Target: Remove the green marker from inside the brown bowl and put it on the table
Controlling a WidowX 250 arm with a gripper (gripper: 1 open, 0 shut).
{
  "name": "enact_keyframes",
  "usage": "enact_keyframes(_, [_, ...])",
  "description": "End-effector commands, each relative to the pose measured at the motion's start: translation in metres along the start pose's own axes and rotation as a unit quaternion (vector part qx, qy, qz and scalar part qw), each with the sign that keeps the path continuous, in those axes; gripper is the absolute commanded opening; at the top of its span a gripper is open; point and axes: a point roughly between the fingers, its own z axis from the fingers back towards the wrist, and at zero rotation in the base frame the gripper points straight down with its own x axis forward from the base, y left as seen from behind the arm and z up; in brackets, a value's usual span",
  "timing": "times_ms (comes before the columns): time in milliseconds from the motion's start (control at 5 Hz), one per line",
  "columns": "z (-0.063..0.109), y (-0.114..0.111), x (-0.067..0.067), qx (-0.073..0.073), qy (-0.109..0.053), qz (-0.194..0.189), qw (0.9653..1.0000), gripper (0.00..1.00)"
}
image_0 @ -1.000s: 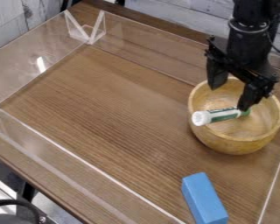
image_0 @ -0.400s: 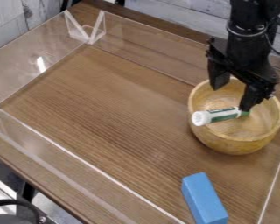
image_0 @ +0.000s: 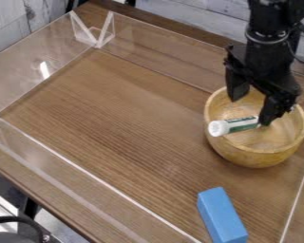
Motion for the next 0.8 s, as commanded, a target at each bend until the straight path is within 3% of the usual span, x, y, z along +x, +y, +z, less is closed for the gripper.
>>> enact_keyframes(0, [0.003, 0.001, 0.003, 0.000, -0.005, -0.010, 0.9999, 1.00])
enact_keyframes(200, [-0.006, 0.000, 0.001, 0.000, 0.011, -0.016, 0.9998, 1.00])
enact_keyframes(600, [-0.015, 0.002, 0.001, 0.004, 0.024, -0.011, 0.9996, 1.00])
